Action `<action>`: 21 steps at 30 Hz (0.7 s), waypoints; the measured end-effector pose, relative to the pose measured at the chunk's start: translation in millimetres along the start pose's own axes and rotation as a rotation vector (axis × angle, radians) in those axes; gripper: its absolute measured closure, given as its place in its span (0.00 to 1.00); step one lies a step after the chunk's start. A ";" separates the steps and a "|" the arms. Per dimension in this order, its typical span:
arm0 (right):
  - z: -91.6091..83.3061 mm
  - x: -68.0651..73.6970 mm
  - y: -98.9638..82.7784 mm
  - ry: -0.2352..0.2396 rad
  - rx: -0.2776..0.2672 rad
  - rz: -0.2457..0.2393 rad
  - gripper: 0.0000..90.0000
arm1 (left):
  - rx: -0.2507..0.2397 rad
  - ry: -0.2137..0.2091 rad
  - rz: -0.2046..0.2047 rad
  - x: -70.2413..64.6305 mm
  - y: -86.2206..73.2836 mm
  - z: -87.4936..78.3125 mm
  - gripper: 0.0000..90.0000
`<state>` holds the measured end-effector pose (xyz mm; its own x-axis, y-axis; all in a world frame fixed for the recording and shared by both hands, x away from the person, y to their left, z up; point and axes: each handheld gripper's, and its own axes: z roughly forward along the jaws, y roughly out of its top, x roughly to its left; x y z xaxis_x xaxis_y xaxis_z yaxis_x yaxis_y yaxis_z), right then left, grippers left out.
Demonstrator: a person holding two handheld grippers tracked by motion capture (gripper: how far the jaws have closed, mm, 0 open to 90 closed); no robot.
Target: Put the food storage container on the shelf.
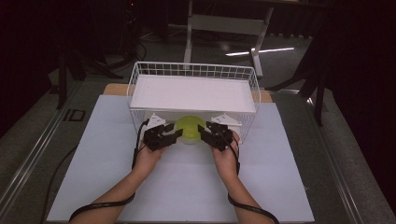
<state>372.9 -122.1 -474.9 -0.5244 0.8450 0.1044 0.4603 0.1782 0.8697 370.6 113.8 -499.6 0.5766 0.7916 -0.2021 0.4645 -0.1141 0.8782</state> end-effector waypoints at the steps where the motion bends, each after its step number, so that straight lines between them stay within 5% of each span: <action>1: -1.1 1.3 -0.4 0.000 -0.002 -0.002 0.65 | -0.001 -0.004 -0.003 -0.3 0.9 -0.3 0.55; 9: -13.4 13.2 -10.2 0.045 -0.006 -0.010 0.67 | -0.010 -0.039 -0.020 -3.0 -3.0 -16.2 0.48; 13: -20.4 20.9 -18.1 0.064 0.002 -0.029 0.70 | -0.020 -0.095 -0.025 -5.5 -9.3 -27.6 0.40; 18: -22.4 26.6 -27.7 0.090 0.044 -0.017 0.85 | -0.001 -0.176 -0.032 -8.0 -17.8 -40.8 0.27; 21: -19.6 27.6 -32.5 0.086 0.100 -0.013 1.00 | 0.018 -0.172 -0.041 -13.4 -24.2 -45.6 0.14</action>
<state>329.4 -114.5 -490.8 -0.5882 0.7967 0.1385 0.5200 0.2415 0.8193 320.9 133.3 -498.4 0.6625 0.6818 -0.3103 0.5013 -0.0957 0.8600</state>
